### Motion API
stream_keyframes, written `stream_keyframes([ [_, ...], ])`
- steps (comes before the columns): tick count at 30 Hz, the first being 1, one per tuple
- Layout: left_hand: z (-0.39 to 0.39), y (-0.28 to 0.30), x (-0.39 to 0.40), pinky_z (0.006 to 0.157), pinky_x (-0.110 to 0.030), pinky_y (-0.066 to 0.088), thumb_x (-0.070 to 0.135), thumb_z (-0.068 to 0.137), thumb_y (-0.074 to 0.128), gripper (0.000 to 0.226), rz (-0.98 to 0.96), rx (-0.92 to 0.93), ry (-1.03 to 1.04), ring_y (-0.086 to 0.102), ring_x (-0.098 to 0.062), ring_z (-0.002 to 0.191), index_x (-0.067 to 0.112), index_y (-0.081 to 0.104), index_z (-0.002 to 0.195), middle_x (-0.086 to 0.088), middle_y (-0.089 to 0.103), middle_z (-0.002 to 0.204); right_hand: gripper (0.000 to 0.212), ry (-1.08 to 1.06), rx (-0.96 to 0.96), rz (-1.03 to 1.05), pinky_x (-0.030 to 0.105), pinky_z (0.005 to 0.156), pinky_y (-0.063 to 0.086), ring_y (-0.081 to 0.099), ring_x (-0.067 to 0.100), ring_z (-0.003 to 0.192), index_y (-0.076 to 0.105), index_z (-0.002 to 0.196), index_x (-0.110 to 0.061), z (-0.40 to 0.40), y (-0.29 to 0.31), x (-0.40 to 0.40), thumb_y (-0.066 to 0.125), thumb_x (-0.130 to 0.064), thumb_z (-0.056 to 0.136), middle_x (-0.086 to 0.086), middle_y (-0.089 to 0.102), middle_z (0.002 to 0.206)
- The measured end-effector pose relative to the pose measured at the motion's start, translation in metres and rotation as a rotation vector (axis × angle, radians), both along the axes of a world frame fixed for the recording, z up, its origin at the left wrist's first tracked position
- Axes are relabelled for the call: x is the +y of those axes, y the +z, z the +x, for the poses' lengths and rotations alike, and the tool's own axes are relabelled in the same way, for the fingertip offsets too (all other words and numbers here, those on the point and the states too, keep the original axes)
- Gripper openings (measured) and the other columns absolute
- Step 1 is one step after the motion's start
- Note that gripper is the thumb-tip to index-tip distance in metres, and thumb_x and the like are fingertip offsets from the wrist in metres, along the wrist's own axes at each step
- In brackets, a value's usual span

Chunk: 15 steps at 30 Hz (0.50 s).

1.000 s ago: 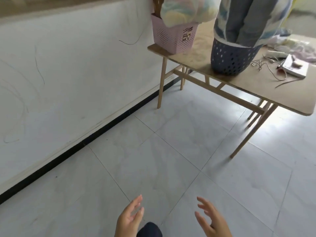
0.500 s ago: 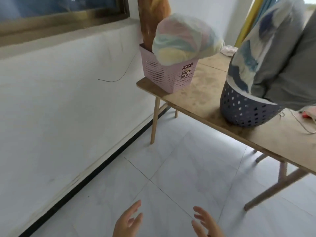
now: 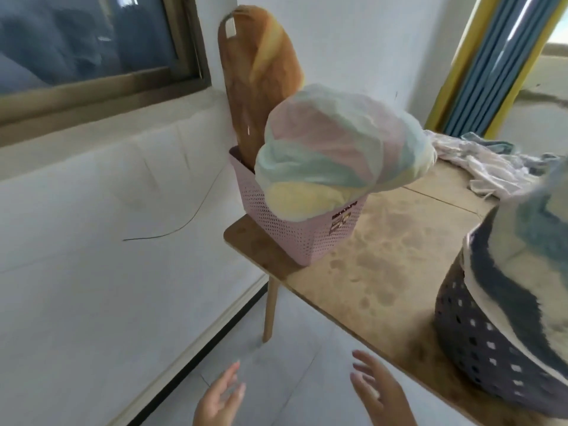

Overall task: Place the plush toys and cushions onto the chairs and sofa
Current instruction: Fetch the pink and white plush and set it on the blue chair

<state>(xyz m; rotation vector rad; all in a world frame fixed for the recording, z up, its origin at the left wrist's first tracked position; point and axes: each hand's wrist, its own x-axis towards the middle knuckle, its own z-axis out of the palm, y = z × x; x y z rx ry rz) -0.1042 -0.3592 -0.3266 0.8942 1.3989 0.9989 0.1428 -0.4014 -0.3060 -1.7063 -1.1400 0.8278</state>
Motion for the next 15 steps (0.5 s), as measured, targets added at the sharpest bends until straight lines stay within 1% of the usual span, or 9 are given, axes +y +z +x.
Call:
stream_keyframes([
  [2, 0.023, 0.028, 0.039, 0.065, -0.002, 0.047, -0.013, 0.076, 0.061, 0.049, 0.044, 0.054, -0.001, 0.058, 0.023, 0.076, 0.035, 0.063, 0.079, 0.031, 0.069, 0.075, 0.061, -0.022, -0.053, 0.08, -0.002, 0.073, 0.044, 0.059, -0.011, 0.092, 0.063, 0.083, -0.056, 0.016, 0.016, 0.052, 0.048, -0.091, 0.036, -0.013, 0.068, 0.094],
  [3, 0.032, 0.035, 0.057, 0.065, -0.005, 0.047, -0.013, 0.077, 0.061, 0.048, 0.081, 0.081, -0.016, 0.06, 0.019, 0.078, 0.036, 0.062, 0.081, 0.026, 0.068, 0.085, 0.056, 0.001, -0.059, 0.154, -0.001, 0.073, 0.045, 0.06, -0.011, 0.09, 0.061, 0.086, -0.06, 0.023, 0.02, 0.074, 0.049, -0.09, 0.04, -0.013, 0.067, 0.096],
  [5, 0.042, 0.05, 0.091, 0.063, -0.002, 0.046, -0.012, 0.078, 0.059, 0.047, 0.144, 0.098, 0.008, 0.06, 0.018, 0.08, 0.035, 0.061, 0.084, 0.016, 0.063, 0.096, 0.045, 0.038, -0.046, 0.22, 0.001, 0.075, 0.046, 0.061, -0.01, 0.089, 0.053, 0.09, -0.068, 0.03, 0.031, 0.109, 0.048, -0.087, 0.05, -0.019, 0.068, 0.096],
  [7, 0.046, 0.061, 0.12, 0.062, 0.005, 0.043, -0.011, 0.079, 0.057, 0.046, 0.202, 0.107, 0.001, 0.058, 0.021, 0.082, 0.035, 0.061, 0.085, 0.025, 0.067, 0.091, 0.04, 0.009, -0.035, 0.282, 0.002, 0.076, 0.047, 0.062, -0.008, 0.089, 0.053, 0.095, -0.064, 0.037, 0.041, 0.134, 0.049, -0.081, 0.06, -0.03, 0.062, 0.1],
  [9, 0.047, 0.085, 0.158, 0.07, 0.001, 0.044, -0.005, 0.082, 0.057, 0.052, 0.279, 0.138, -0.013, 0.059, 0.014, 0.089, 0.046, 0.062, 0.086, 0.037, 0.067, 0.081, 0.038, -0.072, -0.037, 0.353, 0.002, 0.076, 0.046, 0.062, -0.009, 0.089, 0.054, 0.101, -0.059, 0.047, 0.062, 0.158, 0.049, -0.075, 0.067, -0.032, 0.061, 0.102],
  [11, 0.048, 0.109, 0.203, 0.081, -0.003, 0.043, 0.015, 0.083, 0.062, 0.045, 0.402, 0.17, -0.058, 0.057, 0.014, 0.092, 0.06, 0.06, 0.084, 0.043, 0.062, 0.088, 0.036, -0.151, -0.087, 0.449, 0.001, 0.079, 0.044, 0.059, -0.013, 0.093, 0.052, 0.105, -0.057, 0.056, 0.083, 0.186, 0.047, -0.071, 0.073, -0.038, 0.059, 0.105],
  [12, 0.052, 0.128, 0.225, 0.081, -0.001, 0.043, 0.03, 0.078, 0.062, 0.036, 0.474, 0.173, -0.107, 0.057, 0.016, 0.094, 0.065, 0.058, 0.085, 0.045, 0.061, 0.092, 0.036, -0.198, -0.145, 0.514, 0.001, 0.082, 0.042, 0.056, -0.015, 0.097, 0.052, 0.107, -0.053, 0.06, 0.096, 0.201, 0.045, -0.069, 0.076, -0.04, 0.056, 0.108],
  [14, 0.062, 0.167, 0.267, 0.082, 0.003, 0.042, 0.051, 0.066, 0.055, 0.031, 0.65, 0.207, -0.192, 0.053, 0.02, 0.1, 0.066, 0.054, 0.093, 0.05, 0.054, 0.1, 0.043, -0.319, -0.286, 0.643, 0.006, 0.089, 0.041, 0.051, -0.013, 0.104, 0.055, 0.11, -0.031, 0.067, 0.127, 0.229, 0.044, -0.062, 0.082, -0.039, 0.051, 0.115],
  [15, 0.068, 0.183, 0.286, 0.084, 0.003, 0.041, 0.057, 0.066, 0.053, 0.034, 0.739, 0.232, -0.219, 0.05, 0.02, 0.103, 0.063, 0.054, 0.099, 0.051, 0.052, 0.103, 0.051, -0.375, -0.363, 0.69, 0.01, 0.092, 0.04, 0.05, -0.008, 0.107, 0.054, 0.111, -0.016, 0.069, 0.145, 0.244, 0.043, -0.059, 0.084, -0.032, 0.052, 0.118],
])
